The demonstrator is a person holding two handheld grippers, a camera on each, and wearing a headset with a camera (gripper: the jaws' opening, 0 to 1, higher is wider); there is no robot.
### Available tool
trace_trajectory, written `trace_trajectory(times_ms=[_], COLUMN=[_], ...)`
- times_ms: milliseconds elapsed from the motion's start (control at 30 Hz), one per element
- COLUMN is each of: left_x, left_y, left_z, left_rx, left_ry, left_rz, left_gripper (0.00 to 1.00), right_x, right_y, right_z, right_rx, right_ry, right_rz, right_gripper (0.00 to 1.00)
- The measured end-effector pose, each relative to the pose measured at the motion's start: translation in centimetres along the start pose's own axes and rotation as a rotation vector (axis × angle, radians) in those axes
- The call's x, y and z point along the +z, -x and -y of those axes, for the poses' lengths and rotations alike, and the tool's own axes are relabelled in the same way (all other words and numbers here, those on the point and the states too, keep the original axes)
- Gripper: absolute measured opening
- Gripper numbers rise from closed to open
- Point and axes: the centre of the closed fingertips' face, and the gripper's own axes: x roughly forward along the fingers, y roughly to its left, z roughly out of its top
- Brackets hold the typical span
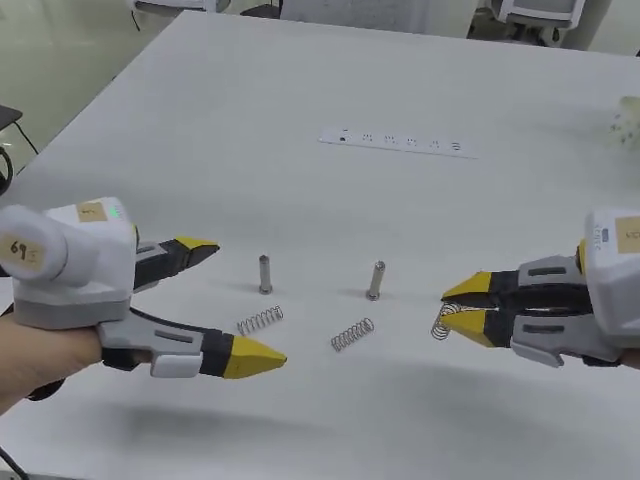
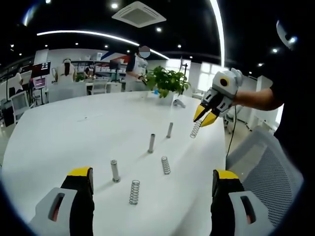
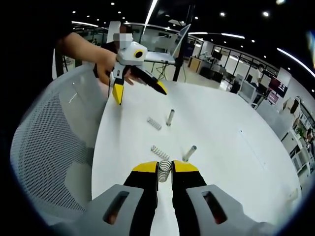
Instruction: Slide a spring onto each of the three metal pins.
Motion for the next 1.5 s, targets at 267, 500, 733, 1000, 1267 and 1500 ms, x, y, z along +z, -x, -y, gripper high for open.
trace_trajectory(times_ms=[267,500,733,1000,1267,1500], left_x=[-0.1,-0.2,-0.4,-0.4,-0.6,-0.5], left_y=[0.1,0.2,0.2,0.3,0.5,0.6], left_z=[-0.1,-0.3,-0.3,-0.5,-0.7,-0.8], left_rx=[0.003,0.005,0.009,0.015,0.023,0.027], left_ry=[0.002,0.005,0.010,0.014,0.016,0.019], left_rz=[-0.002,-0.003,-0.005,-0.004,-0.008,-0.005], left_gripper=[0.98,0.98,0.98,0.98,0.98,0.98], right_x=[-0.8,-1.4,-2.2,-2.8,-3.5,-4.1], right_y=[1.2,1.8,2.0,2.3,2.5,2.3], right_z=[2.0,3.8,5.2,7.3,9.4,10.5], right_rx=[-0.054,-0.105,-0.131,-0.171,-0.212,-0.233], right_ry=[-0.018,-0.042,-0.050,-0.085,-0.112,-0.161], right_rz=[-0.012,-0.015,-0.028,-0.040,-0.048,-0.047], right_gripper=[0.07,0.07,0.07,0.07,0.07,0.07])
